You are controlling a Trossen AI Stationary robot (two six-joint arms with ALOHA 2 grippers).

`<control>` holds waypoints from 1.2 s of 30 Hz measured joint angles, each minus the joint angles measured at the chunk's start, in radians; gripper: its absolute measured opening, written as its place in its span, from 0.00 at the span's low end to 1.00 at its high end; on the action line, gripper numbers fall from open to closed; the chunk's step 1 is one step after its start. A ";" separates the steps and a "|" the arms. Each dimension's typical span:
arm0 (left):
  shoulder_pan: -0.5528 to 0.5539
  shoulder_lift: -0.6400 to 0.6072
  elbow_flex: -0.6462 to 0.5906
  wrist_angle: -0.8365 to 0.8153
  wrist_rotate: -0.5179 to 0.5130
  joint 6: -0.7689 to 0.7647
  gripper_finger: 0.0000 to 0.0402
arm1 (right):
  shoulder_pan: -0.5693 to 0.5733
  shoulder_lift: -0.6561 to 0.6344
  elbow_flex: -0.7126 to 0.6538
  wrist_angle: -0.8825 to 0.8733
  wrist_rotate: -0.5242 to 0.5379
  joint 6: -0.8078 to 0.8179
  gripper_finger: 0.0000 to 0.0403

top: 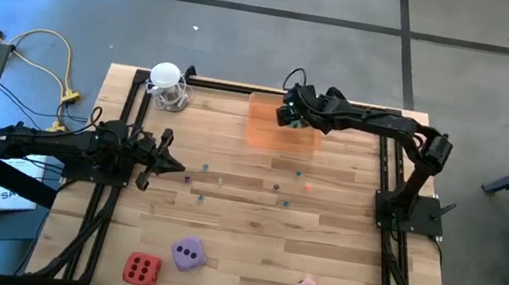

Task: Pick & Place Dice
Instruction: Put the big green die into the orange bin, then put the small light blue die into the orange bin

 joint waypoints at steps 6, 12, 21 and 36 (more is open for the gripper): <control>0.000 0.000 0.000 0.000 0.000 0.000 0.00 | 0.032 0.000 0.000 -0.010 0.080 -0.037 0.99; 0.000 0.000 0.000 0.000 0.000 0.000 0.00 | 0.042 0.000 0.000 -0.019 0.070 -0.033 0.99; 0.000 0.000 0.000 0.000 0.000 0.000 0.00 | 0.094 -0.045 -0.002 -0.066 0.124 -0.023 0.99; 0.000 0.000 0.000 0.028 0.000 0.055 0.00 | 0.239 -0.119 -0.002 -0.126 0.550 -0.043 0.99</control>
